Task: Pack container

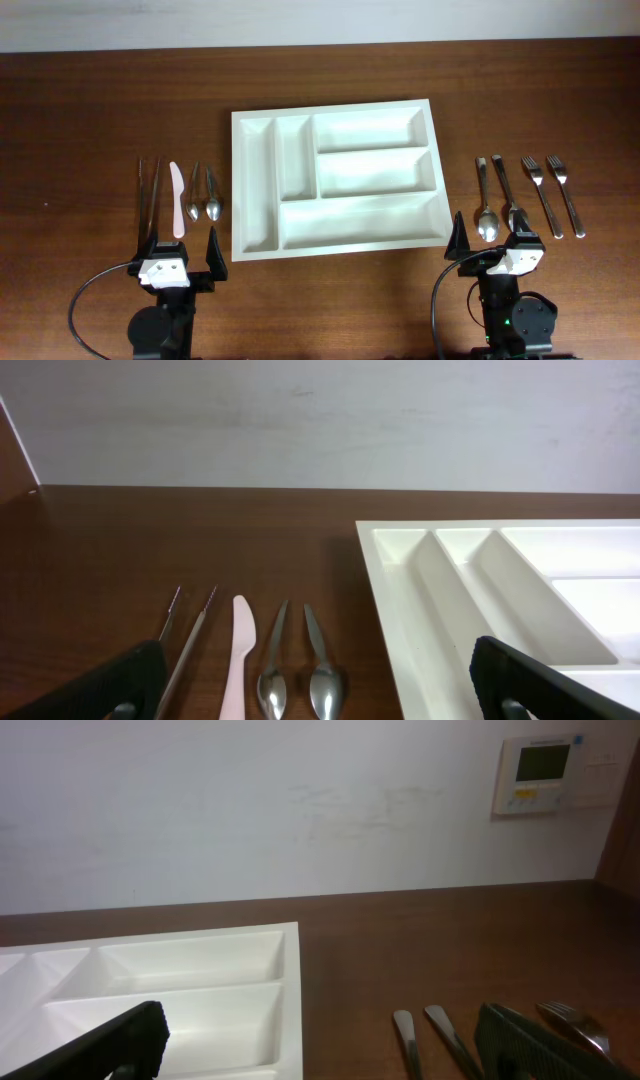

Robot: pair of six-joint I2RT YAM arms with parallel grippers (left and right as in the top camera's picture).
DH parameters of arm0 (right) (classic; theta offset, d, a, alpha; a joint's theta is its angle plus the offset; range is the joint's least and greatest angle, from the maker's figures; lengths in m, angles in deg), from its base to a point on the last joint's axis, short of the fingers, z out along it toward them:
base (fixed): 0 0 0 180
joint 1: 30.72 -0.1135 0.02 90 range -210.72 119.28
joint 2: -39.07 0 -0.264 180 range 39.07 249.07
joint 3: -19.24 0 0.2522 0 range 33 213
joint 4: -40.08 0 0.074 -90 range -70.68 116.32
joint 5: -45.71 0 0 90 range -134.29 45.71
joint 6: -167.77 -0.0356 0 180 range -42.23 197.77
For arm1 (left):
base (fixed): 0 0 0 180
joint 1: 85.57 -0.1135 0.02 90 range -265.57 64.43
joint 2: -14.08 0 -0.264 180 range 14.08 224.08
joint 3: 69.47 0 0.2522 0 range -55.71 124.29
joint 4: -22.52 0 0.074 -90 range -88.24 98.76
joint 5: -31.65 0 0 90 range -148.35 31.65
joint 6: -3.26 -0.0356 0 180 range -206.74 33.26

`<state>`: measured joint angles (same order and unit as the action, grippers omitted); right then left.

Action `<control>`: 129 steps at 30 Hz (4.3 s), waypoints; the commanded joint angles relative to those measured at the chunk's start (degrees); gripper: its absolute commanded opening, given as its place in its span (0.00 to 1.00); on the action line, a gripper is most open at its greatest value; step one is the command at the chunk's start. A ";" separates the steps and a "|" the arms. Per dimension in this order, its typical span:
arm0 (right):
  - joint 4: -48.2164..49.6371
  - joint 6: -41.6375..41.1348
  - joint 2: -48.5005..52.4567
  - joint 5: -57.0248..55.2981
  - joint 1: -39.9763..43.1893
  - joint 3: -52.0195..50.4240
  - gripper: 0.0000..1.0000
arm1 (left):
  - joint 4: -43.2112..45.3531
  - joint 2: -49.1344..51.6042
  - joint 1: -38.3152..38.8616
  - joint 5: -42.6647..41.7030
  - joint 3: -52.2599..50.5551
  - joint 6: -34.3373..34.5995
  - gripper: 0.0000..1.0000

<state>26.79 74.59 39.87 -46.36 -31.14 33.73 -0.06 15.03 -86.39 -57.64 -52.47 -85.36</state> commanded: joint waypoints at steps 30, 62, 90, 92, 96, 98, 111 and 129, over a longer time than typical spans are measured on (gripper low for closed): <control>0.17 -0.09 -0.59 0.09 -0.33 -0.42 0.99 | 0.07 -0.55 0.02 0.59 -0.79 0.55 0.99; 0.17 -0.09 -0.59 0.11 -0.33 -0.42 0.99 | 0.07 -0.57 0.02 0.59 -0.79 0.55 0.99; -25.20 4.07 45.20 -1.14 6.67 50.29 0.99 | 0.07 -0.55 0.02 0.59 -0.79 0.55 0.99; -34.53 4.33 53.62 -1.07 7.91 60.11 0.99 | 0.07 -0.55 0.02 0.59 -0.81 0.55 0.99; -57.35 9.35 73.50 0.07 10.10 82.73 0.99 | 0.07 -0.55 0.02 0.59 -0.81 0.55 0.99; -66.45 11.96 84.00 0.02 10.84 93.02 0.99 | 0.07 -0.55 0.02 0.59 -0.79 0.55 0.99; -75.69 11.98 106.77 -0.09 11.02 97.18 0.86 | 0.07 -0.55 0.02 0.59 -0.81 0.55 0.99; -55.95 8.70 108.13 0.11 11.02 74.69 0.76 | 0.07 -0.55 0.02 0.59 -0.79 0.55 0.99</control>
<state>-30.69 84.80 147.38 -46.51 -20.56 110.01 -0.21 14.71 -86.39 -57.45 -52.84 -85.36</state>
